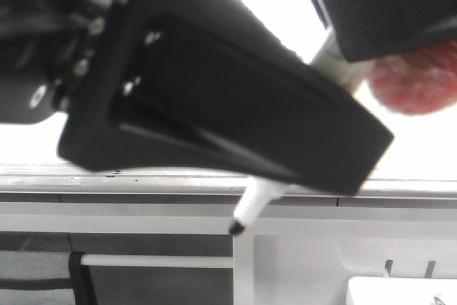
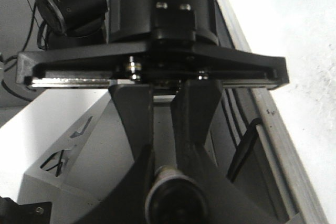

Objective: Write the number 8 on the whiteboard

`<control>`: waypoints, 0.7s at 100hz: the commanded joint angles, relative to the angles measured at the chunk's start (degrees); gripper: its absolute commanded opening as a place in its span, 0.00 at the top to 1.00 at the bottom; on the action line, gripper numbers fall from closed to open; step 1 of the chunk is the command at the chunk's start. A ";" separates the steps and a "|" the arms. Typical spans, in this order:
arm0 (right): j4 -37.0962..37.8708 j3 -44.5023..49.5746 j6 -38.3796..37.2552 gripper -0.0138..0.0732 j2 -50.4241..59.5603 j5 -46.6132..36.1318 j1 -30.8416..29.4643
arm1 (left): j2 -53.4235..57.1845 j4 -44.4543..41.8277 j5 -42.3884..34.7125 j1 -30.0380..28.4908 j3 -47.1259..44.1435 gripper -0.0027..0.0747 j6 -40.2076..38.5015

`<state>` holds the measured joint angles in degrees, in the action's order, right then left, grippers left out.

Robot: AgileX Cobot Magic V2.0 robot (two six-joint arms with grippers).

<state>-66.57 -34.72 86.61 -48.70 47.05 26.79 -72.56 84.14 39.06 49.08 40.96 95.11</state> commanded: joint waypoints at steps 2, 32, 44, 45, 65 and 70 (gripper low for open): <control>-3.47 -1.89 -0.61 0.79 0.32 0.49 -0.02 | 0.58 4.42 0.99 0.11 1.75 0.99 -1.91; 0.95 -1.99 -6.65 0.17 6.51 -5.50 -0.15 | 4.37 3.77 1.76 -0.11 -0.41 0.99 -2.14; 9.75 -1.99 -14.08 0.32 12.81 -10.50 -0.15 | 8.52 6.81 -4.35 -1.25 -4.31 0.99 -2.88; 10.90 -1.99 -14.59 0.35 13.19 -10.79 -0.15 | 8.94 7.07 -5.16 -1.36 -4.57 0.99 -2.86; 21.48 -1.99 -24.07 0.92 22.57 -15.36 -0.15 | 10.85 14.25 -12.15 -1.89 -9.48 0.99 -3.01; 21.94 -1.99 -25.69 0.91 23.75 -16.34 -0.15 | 10.70 16.24 -13.97 -1.89 -9.50 0.99 -3.01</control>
<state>-45.62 -34.72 64.45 -26.88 35.59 26.74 -62.96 94.35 26.80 47.27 30.48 92.64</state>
